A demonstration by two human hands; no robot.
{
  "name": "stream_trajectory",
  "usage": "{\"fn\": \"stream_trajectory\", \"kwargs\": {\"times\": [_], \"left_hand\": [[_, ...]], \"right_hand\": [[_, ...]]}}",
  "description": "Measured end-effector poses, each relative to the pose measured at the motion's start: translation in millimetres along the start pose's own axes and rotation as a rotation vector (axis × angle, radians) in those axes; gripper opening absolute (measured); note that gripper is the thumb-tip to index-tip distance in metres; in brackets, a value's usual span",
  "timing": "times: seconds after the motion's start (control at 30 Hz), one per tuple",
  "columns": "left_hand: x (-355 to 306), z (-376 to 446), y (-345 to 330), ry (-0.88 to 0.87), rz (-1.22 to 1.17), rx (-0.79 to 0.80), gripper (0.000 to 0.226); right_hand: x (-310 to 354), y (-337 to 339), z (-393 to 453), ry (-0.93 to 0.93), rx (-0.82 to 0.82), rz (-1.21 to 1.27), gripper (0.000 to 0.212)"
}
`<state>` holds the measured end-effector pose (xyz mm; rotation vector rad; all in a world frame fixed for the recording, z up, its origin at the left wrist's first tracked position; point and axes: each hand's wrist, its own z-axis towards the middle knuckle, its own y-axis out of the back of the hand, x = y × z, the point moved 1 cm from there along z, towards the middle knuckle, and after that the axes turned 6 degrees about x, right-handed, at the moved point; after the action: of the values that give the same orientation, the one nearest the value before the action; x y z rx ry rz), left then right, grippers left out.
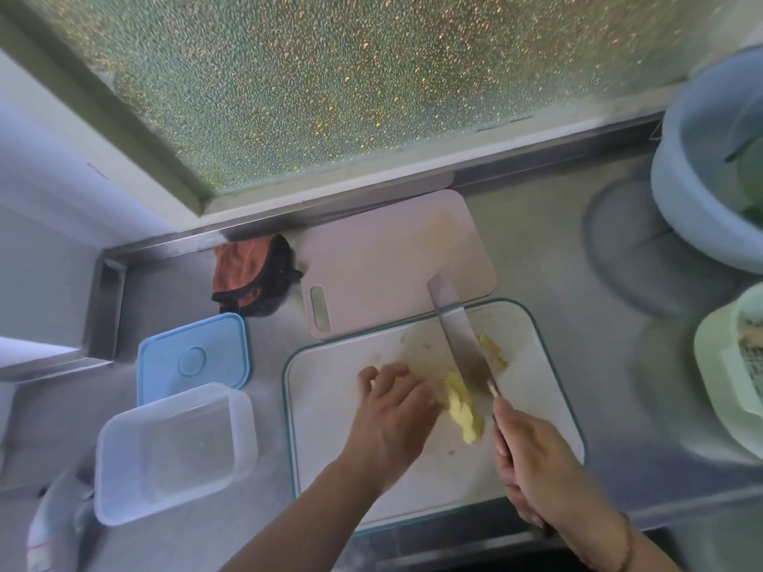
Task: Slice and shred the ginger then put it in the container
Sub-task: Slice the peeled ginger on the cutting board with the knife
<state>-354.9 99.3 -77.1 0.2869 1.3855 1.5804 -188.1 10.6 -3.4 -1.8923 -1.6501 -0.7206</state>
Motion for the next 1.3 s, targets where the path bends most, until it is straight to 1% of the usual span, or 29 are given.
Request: {"fn": "stream_trajectory", "kwargs": {"times": [0.07, 0.13, 0.2, 0.27, 0.33, 0.47, 0.53, 0.6, 0.67, 0.7, 0.77, 0.87, 0.93, 1.03, 1.2, 1.3], "left_hand": [[0.9, 23.7, -6.3, 0.169, -0.064, -0.035, 0.02], [2.1, 53.3, -13.4, 0.344, -0.138, -0.024, 0.016], [1.8, 77.3, -20.7, 0.434, -0.192, 0.017, 0.014], [0.3, 91.9, -28.5, 0.427, -0.165, 0.084, 0.014], [0.6, 98.3, -33.5, 0.384, -0.111, 0.126, 0.013], [3.8, 97.3, -37.1, 0.266, -0.062, 0.103, 0.015], [4.7, 95.4, -31.0, 0.237, -0.083, 0.102, 0.024], [11.4, 88.0, -17.9, 0.311, -0.149, 0.099, 0.037], [22.7, 69.2, 0.5, 0.41, -0.211, 0.046, 0.039], [28.0, 55.5, 9.5, 0.424, -0.208, 0.017, 0.036], [31.0, 25.4, 23.4, 0.348, -0.174, 0.004, 0.03], [22.3, -7.2, 25.3, 0.163, -0.169, 0.113, 0.039], [17.6, -17.2, 19.1, 0.118, -0.148, 0.185, 0.041], [17.3, -25.8, 12.9, 0.13, -0.126, 0.166, 0.033], [20.8, -35.4, 11.6, 0.174, -0.126, 0.148, 0.037], [24.0, -37.8, 10.5, 0.142, -0.105, 0.144, 0.035]], "right_hand": [[1.6, 9.8, 0.0, 0.017, -0.058, 0.028, 0.051], [2.7, 18.7, 1.0, 0.01, -0.095, 0.074, 0.05], [4.2, 25.9, 2.1, 0.004, -0.112, 0.097, 0.049], [5.9, 31.9, 2.7, -0.019, -0.108, 0.097, 0.049], [6.9, 35.6, 2.9, -0.046, -0.087, 0.077, 0.049], [11.6, 36.8, 0.8, -0.034, -0.074, 0.077, 0.048], [14.1, 35.0, -0.1, -0.03, -0.066, 0.07, 0.048], [14.6, 32.3, -0.8, -0.001, -0.066, 0.049, 0.049], [10.5, 27.6, -1.2, 0.072, -0.078, -0.066, 0.051], [7.4, 23.1, -1.8, 0.104, -0.075, -0.134, 0.052], [-3.5, 11.4, -4.6, 0.128, -0.046, -0.181, 0.051], [-19.6, -7.0, -9.8, 0.103, 0.003, -0.175, 0.049], [-29.4, -14.4, -10.4, 0.087, -0.015, -0.213, 0.049], [-40.3, -20.0, -8.2, 0.059, -0.012, -0.24, 0.049], [-46.1, -26.1, -5.4, -0.024, 0.016, -0.23, 0.054], [-42.1, -23.9, -8.2, -0.089, -0.013, -0.113, 0.054]]}}
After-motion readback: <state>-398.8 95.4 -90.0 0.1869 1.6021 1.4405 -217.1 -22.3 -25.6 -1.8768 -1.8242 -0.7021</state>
